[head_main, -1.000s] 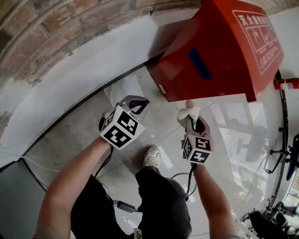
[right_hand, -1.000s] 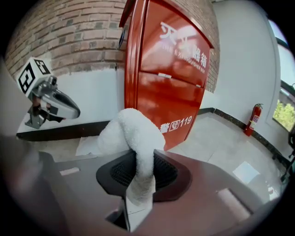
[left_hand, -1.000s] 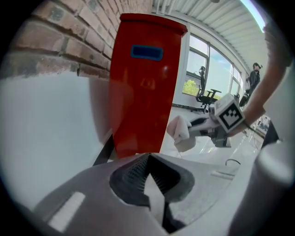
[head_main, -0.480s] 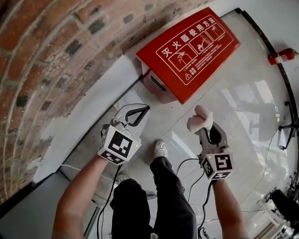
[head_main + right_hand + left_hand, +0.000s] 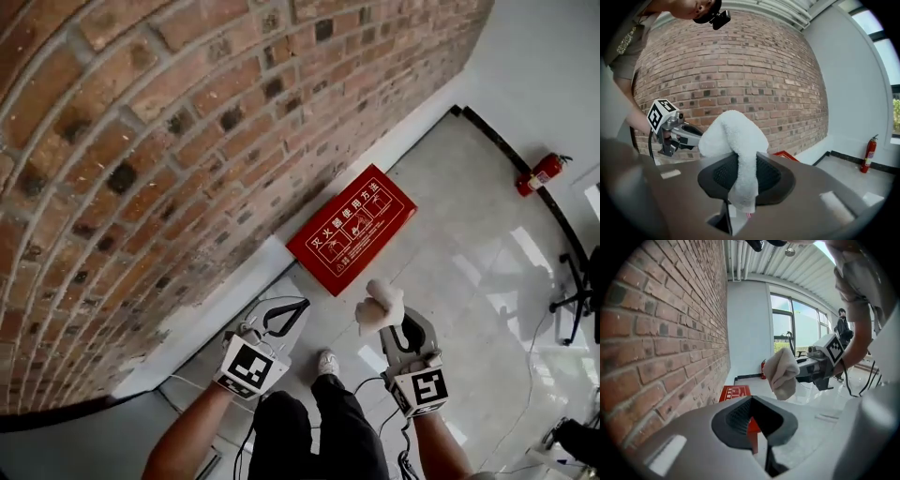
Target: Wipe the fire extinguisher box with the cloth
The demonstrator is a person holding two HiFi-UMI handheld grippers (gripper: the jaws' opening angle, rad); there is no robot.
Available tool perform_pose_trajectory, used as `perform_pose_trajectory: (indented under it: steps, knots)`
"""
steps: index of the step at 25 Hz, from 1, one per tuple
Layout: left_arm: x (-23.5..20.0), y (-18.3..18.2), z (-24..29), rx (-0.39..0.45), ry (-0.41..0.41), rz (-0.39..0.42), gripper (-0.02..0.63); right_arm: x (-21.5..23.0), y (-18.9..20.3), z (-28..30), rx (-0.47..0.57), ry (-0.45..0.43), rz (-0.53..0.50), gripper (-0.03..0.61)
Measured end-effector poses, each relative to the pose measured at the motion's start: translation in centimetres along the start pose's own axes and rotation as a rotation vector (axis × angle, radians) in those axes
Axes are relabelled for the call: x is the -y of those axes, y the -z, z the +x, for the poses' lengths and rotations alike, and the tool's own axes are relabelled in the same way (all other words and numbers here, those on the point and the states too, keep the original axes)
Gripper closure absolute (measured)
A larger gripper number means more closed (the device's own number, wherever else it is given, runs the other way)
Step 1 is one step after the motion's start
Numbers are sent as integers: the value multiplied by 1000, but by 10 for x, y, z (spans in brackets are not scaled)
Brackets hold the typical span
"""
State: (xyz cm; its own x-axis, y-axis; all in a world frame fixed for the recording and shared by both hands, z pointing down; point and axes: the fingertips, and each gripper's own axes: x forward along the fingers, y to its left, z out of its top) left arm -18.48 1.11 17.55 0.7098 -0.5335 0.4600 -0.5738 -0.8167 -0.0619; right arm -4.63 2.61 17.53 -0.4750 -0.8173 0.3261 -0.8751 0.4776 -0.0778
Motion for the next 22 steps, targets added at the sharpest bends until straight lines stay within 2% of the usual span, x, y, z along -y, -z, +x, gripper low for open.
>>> perform_pose_trajectory:
  steps: [4,9,12,17,22]
  knots:
    - [0,-77,-27,77,-15,-77,614,-15,-71,-18,30,-36,-21,466]
    - [2,-146,-54,144,-9,-201,614,-31,-141,-30,85,-72,-29,466]
    - [6,-165,-69,155,-12,-206,614,-46,-179,-30,109,-118,-48,466]
    - [11,-194,-88,189,-22,-239,614,-59,-248,-39,248,-171,-21,467]
    - [22,-221,-103,222,-2,-218,614,-75,-271,-52,243,-204,-75,467]
